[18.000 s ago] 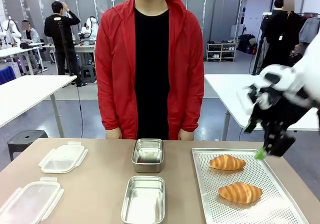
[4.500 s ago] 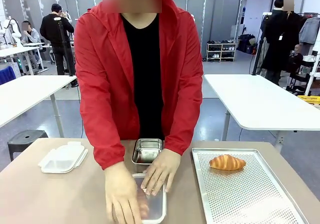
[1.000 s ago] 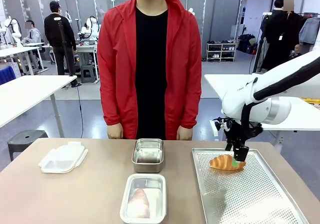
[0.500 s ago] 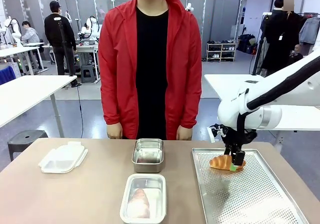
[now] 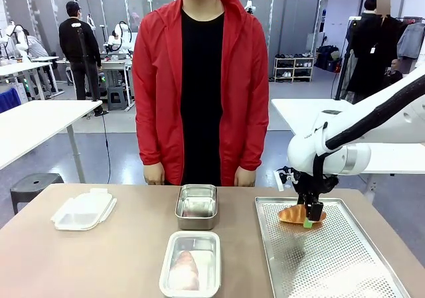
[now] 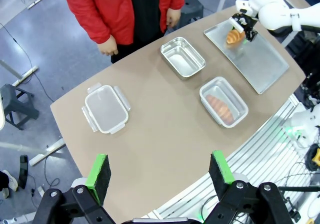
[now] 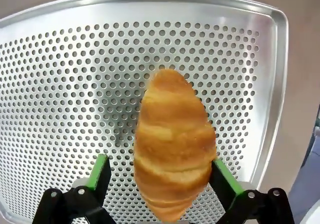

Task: Place the bread into the airtight container.
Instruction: Pick up a Butter Roll and place it into an empty Airtight Container.

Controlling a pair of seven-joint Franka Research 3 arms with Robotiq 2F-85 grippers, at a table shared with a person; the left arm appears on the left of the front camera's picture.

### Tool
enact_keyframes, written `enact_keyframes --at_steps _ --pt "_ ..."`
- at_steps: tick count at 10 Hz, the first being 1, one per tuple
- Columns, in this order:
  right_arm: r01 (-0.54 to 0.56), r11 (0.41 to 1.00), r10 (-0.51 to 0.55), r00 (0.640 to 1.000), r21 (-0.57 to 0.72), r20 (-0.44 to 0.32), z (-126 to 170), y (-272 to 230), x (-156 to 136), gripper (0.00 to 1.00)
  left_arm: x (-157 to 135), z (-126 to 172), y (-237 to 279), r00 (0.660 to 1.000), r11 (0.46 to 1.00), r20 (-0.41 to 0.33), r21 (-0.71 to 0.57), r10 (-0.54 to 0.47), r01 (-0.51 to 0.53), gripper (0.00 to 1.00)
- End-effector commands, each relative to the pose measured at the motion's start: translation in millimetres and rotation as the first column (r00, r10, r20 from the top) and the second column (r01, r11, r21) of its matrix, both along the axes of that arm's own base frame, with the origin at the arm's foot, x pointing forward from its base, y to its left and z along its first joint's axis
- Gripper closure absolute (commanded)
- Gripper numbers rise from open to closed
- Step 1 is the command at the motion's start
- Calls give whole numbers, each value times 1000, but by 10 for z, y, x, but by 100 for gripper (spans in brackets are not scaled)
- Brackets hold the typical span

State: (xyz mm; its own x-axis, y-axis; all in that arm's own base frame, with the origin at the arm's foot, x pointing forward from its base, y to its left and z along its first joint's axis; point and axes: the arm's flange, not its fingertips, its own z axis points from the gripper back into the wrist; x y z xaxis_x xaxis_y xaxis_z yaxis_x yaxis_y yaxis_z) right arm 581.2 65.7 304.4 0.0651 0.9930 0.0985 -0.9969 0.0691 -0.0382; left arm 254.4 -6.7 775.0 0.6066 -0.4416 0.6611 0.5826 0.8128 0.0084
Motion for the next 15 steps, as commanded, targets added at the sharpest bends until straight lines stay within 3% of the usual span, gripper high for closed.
enact_keyframes --at_steps 1,5,12,15 --pt "26 999 -25 999 -29 21 -4 15 38 0 -7 10 5 1000 1000 4 1 -16 16 0" --pt "37 999 -35 999 -29 39 114 -20 80 0 -7 10 5 1000 1000 4 1 -16 16 0" --pt "28 999 -31 998 -46 -56 -81 41 138 0 -7 10 5 1000 1000 4 1 -16 16 0" --pt "23 998 -27 998 -53 -62 -75 48 144 29 -7 10 5 1000 1000 4 1 -16 16 0"
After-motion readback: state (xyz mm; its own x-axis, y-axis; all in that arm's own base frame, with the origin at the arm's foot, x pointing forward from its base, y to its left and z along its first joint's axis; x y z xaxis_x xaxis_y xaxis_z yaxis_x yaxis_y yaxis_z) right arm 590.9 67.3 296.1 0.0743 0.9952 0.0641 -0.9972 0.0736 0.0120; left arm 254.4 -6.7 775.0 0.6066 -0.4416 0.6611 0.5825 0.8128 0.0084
